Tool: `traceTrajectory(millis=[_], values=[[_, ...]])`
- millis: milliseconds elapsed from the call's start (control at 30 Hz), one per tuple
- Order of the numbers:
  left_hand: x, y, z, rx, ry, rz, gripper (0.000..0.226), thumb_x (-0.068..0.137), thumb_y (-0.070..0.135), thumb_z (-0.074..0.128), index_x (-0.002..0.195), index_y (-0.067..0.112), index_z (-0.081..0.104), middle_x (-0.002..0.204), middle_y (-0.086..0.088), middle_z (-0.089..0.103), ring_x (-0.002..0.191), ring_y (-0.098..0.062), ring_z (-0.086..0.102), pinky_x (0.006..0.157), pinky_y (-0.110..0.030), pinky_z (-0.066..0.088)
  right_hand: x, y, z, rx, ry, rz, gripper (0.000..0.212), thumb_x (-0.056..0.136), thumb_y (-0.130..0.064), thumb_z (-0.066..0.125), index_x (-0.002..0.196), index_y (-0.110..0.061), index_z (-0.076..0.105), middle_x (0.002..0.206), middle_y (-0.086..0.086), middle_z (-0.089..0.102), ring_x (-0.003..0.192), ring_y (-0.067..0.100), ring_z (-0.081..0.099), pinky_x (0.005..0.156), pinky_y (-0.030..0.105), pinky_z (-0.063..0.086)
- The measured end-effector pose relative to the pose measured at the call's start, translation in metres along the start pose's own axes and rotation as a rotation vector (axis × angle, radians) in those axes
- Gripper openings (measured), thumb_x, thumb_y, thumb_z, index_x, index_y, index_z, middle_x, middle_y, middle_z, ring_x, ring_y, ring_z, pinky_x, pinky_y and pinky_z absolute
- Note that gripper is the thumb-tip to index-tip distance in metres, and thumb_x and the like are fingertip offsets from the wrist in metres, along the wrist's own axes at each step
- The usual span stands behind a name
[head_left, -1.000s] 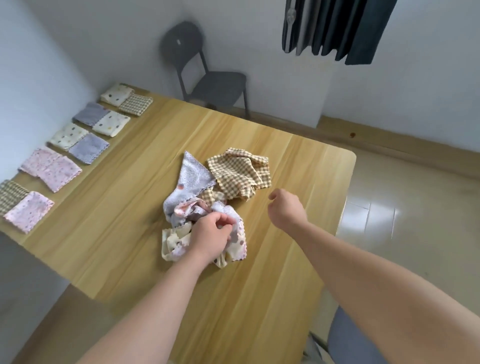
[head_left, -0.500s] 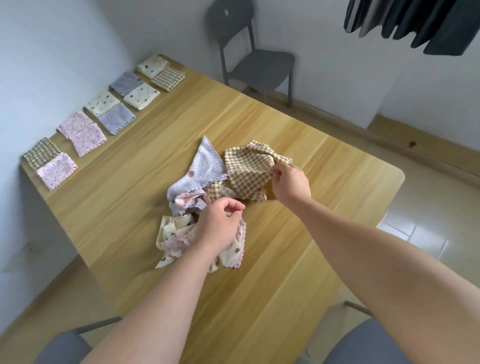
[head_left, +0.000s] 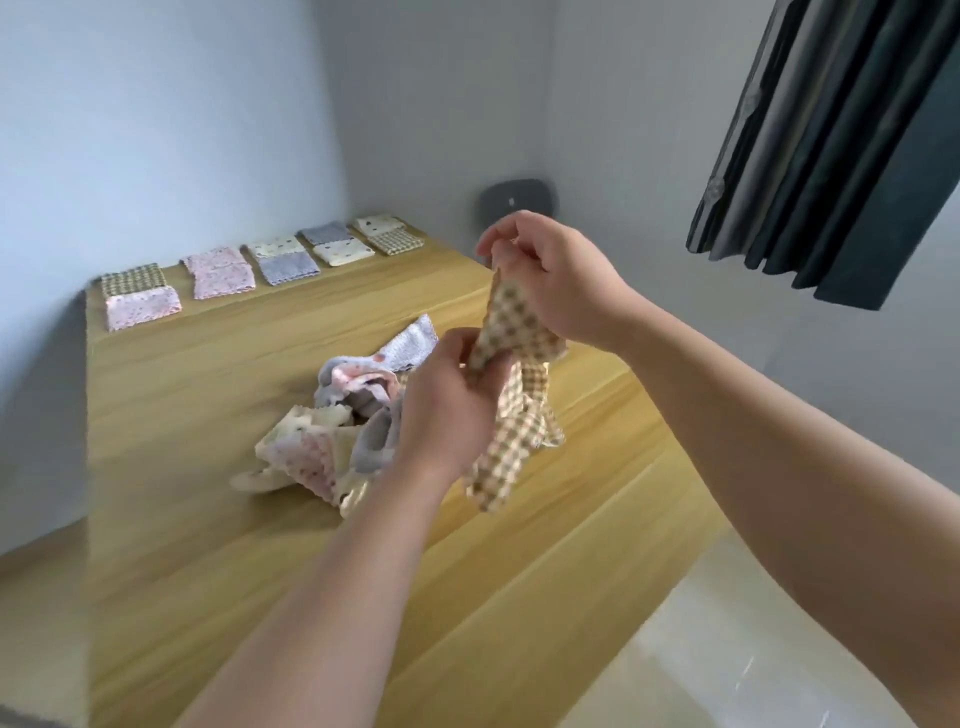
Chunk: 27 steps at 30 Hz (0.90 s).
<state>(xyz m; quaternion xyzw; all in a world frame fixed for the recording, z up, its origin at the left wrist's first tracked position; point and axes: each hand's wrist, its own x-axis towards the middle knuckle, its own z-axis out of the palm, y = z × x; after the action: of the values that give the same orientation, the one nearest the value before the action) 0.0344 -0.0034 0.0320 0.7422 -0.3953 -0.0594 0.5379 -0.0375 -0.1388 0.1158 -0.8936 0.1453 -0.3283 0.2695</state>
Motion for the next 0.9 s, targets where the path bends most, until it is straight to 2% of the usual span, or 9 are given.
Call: traceTrajectory(millis=[67,133,267,333,433,500,600,800,900], values=[[-0.033,-0.003,0.004,-0.024,0.071,-0.011,0.022,0.09,0.046,0.073,0.101,0.028,0.066,0.089,0.016,0.071,0.081,-0.001,0.064,0.068,-0.021,0.047,-0.027,0.006,0.0,0.089,-0.001,-0.048,0.013,0.103,-0.031,0.052,0.098,-0.032,0.065,0.091,0.021,0.07,0.071,0.035,0.057,0.065,0.039,0.048],[-0.061,0.004,0.005,-0.032,0.081,-0.03,0.023,0.085,0.048,0.077,0.098,0.033,0.066,0.089,0.015,0.072,0.08,0.0,0.066,0.069,-0.021,0.05,-0.047,0.008,0.0,0.204,-0.015,-0.037,0.013,0.102,-0.034,0.056,0.094,-0.032,0.066,0.094,0.025,0.07,0.066,0.026,0.052,0.063,0.039,0.048],[-0.115,0.039,0.001,-0.064,0.086,-0.065,0.051,0.08,0.067,0.064,0.114,0.029,0.062,0.089,0.008,0.071,0.075,-0.002,0.066,0.066,-0.013,0.049,-0.084,-0.006,-0.012,0.422,-0.137,0.051,0.019,0.098,-0.037,0.064,0.098,-0.02,0.071,0.085,0.007,0.072,0.068,0.013,0.058,0.067,0.039,0.055],[-0.128,0.05,0.005,-0.043,0.086,-0.104,0.062,0.082,0.077,0.053,0.117,0.027,0.062,0.092,0.006,0.072,0.079,-0.008,0.069,0.075,-0.025,0.055,-0.099,-0.012,-0.02,0.466,-0.208,0.05,0.021,0.098,-0.036,0.064,0.097,-0.017,0.072,0.079,-0.003,0.068,0.065,0.009,0.058,0.067,0.032,0.052],[-0.135,0.061,0.008,0.023,0.158,-0.161,0.04,0.088,0.061,0.066,0.115,0.03,0.062,0.092,0.01,0.069,0.08,-0.011,0.068,0.077,-0.039,0.058,-0.116,-0.018,-0.032,0.463,-0.258,0.002,0.021,0.098,-0.039,0.064,0.095,-0.02,0.075,0.081,-0.015,0.073,0.072,0.002,0.064,0.073,0.024,0.055],[-0.139,0.064,0.009,0.055,0.179,-0.182,0.032,0.086,0.049,0.075,0.11,0.03,0.063,0.092,0.013,0.069,0.083,-0.01,0.068,0.079,-0.042,0.058,-0.125,-0.022,-0.041,0.449,-0.278,-0.013,0.023,0.097,-0.04,0.065,0.096,-0.02,0.075,0.091,-0.004,0.077,0.077,0.005,0.066,0.08,0.028,0.056],[-0.144,0.068,0.009,0.167,0.164,-0.179,0.007,0.09,0.036,0.073,0.092,0.032,0.068,0.092,0.016,0.072,0.095,-0.012,0.068,0.09,-0.04,0.054,-0.137,-0.026,-0.057,0.42,-0.298,-0.002,0.026,0.096,-0.043,0.066,0.096,-0.019,0.074,0.094,0.006,0.077,0.07,0.006,0.062,0.074,0.025,0.054],[-0.156,0.092,0.015,0.04,0.054,-0.147,0.035,0.082,0.051,0.079,0.103,0.029,0.063,0.102,0.01,0.071,0.094,-0.01,0.068,0.083,-0.032,0.055,-0.147,-0.029,-0.073,0.377,-0.266,0.008,0.032,0.094,-0.049,0.066,0.098,-0.018,0.074,0.08,-0.001,0.072,0.067,0.007,0.059,0.074,0.027,0.052],[-0.155,0.092,0.015,0.159,0.079,-0.13,0.019,0.083,0.036,0.08,0.095,0.028,0.066,0.088,0.008,0.07,0.083,-0.016,0.066,0.072,-0.033,0.052,-0.148,-0.031,-0.078,0.348,-0.264,0.0,0.035,0.094,-0.05,0.066,0.099,-0.015,0.073,0.061,-0.01,0.063,0.055,0.005,0.05,0.066,0.028,0.047]])
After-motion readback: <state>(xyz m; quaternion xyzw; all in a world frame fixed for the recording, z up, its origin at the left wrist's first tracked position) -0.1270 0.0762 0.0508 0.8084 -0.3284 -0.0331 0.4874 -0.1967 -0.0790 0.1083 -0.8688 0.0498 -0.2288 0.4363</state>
